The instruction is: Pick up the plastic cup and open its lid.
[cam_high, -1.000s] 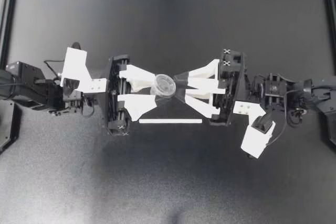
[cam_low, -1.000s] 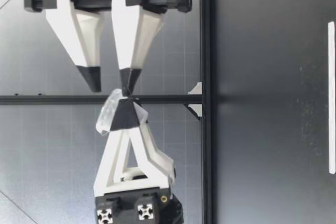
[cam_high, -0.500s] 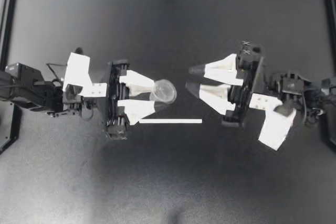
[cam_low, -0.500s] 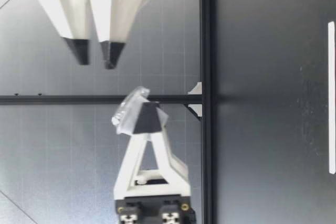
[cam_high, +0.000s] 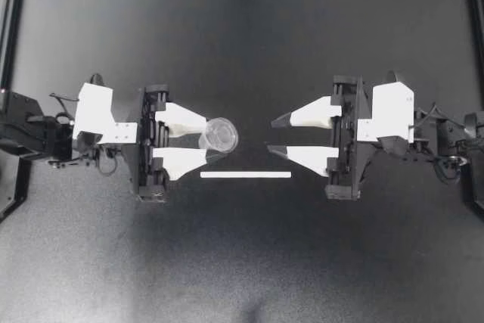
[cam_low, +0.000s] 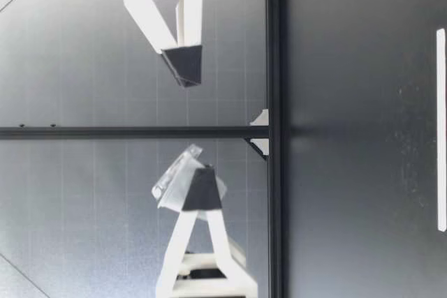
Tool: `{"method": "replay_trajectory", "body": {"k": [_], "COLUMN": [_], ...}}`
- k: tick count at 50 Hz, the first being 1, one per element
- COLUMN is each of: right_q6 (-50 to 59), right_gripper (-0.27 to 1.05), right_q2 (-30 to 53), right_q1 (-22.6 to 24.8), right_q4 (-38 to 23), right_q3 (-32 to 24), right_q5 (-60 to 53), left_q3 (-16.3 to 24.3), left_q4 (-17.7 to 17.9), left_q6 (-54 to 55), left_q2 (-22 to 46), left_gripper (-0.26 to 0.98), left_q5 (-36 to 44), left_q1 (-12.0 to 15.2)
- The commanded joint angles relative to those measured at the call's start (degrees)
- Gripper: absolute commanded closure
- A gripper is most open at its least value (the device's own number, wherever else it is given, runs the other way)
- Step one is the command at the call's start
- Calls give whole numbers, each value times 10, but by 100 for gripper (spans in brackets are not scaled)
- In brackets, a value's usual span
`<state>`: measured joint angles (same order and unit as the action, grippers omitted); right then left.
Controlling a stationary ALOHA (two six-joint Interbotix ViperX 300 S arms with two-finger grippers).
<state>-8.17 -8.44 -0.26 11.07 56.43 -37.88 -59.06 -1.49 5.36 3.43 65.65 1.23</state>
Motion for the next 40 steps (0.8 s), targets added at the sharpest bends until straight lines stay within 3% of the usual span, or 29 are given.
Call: {"method": "replay_trajectory", "body": {"k": [1, 40], "right_q6": [2, 3], "right_gripper": [29, 29], "right_q2": [-13, -15], "right_q1": [3, 3], "right_q4": [-1, -2], "right_q3": [-4, 11], "right_q5": [-2, 25], "left_q3": [2, 11], "left_q4": [-3, -2], "left_q6": [-4, -11], "left_q2": [-21, -31], "left_gripper": [49, 49], "left_q5": [-5, -29], "left_q1": [-1, 0]}}
